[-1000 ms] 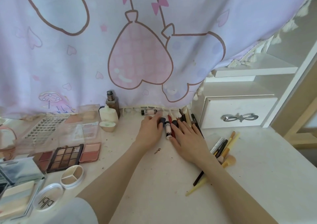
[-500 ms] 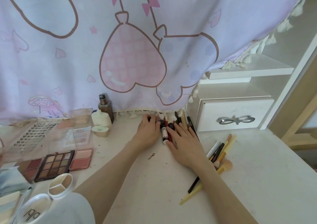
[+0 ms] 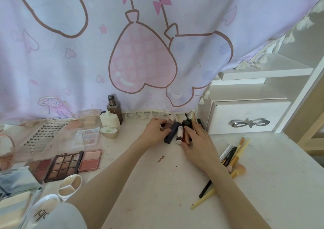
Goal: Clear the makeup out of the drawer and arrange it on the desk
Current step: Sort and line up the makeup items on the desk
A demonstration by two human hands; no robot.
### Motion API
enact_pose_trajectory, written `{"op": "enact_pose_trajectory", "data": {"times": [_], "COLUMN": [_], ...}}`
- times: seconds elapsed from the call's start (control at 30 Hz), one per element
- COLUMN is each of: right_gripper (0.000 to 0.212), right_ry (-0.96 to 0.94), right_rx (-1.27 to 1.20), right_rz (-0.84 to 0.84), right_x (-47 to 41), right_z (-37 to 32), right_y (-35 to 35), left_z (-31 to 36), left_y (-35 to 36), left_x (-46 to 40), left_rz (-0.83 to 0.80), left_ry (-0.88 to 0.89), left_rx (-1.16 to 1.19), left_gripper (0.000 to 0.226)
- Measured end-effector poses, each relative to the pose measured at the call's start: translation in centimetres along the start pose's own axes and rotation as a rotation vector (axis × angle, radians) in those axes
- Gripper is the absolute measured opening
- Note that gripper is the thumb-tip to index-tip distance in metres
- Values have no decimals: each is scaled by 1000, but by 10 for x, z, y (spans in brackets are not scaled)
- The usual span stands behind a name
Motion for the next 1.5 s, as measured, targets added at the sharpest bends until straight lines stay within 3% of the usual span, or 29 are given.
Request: {"op": "enact_pose_trajectory", "data": {"times": [0.23,0.4,0.5,0.57,0.7,1.0,1.07,1.17,1.3,1.4,1.5], "right_gripper": [55,54,52,50,48,46,44,41,38,35,28], "right_ry": [7,35,46,51,75,69,59,54,-36,-30,195], "right_rx": [47,-36,-80,-92,-119,-123,-113,-136,-200,-389,-893], "right_rz": [-27,29,62,68,79,88,115,170,285,227,-25], "right_x": [-1,-1,-1,0,2,2,1,-1,-2,4,9], "right_z": [2,4,3,3,9,11,9,6,-10,-30,-55], "right_y": [4,-4,-9,-10,-9,-8,-12,-19,-35,-32,-7], "left_z": [21,26,22,18,18,0,-3,3,15,18,21], "left_y": [18,16,8,7,3,-4,-15,-42,-80,-98,-101], "left_x": [7,8,6,2,-7,-5,-3,8,35,64,91], "left_rz": [-6,23,89,113,164,151,144,149,199,250,281], "left_ry": [40,-6,-69,-102,-151,-214,-202,-106,23,92,182], "left_rx": [143,184,164,109,48,-86,-117,-138,-23,120,232], "left_gripper": [14,38,32,17,49,38,40,20,12,9,12]}}
Point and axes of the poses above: each hand's wrist, its own x-axis away from the middle knuckle, its own y-axis out of the palm, z = x × y, the point moved 10 cm from there along -x, towards the middle knuckle, and after that the axes turned 9 degrees about z, right-handed, at the moved point
